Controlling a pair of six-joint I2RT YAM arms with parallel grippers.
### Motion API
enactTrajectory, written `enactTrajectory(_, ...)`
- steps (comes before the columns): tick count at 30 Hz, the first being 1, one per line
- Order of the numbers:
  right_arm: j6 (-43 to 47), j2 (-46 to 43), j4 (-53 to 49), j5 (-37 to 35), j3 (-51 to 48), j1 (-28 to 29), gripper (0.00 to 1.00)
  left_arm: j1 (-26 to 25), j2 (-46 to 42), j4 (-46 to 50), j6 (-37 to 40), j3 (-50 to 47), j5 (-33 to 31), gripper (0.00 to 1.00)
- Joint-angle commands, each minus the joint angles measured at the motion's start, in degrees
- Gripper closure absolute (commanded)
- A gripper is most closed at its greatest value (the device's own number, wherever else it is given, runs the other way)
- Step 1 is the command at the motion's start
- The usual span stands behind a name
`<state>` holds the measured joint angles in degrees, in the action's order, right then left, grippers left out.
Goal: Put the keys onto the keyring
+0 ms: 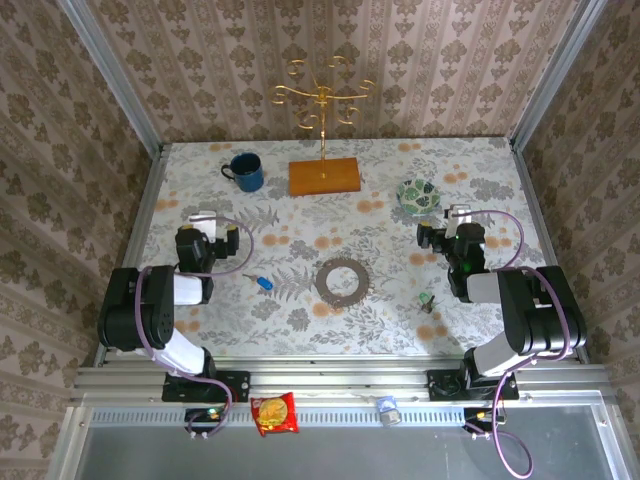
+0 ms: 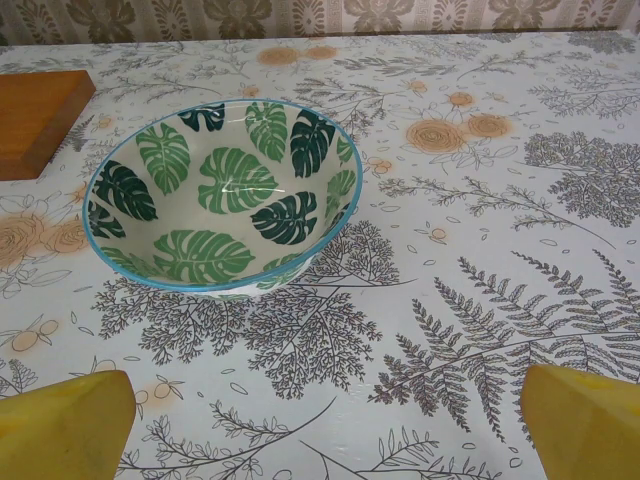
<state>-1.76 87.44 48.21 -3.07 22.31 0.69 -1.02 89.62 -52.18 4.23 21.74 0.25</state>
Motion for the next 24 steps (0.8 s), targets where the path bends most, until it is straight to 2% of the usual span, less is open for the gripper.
enactTrajectory(1,-0.5,0.01,0.38,-1.81,1.17,0.28,0.0,0.5,-0.41,-0.07,-0.21,0.87,0.98,0.0)
enactTrajectory(24,-0.53,0.1,0.14,-1.8,1.26,0.28,0.0,1.24,-0.42,-0.02,-0.87,0.89,2.56,0.0)
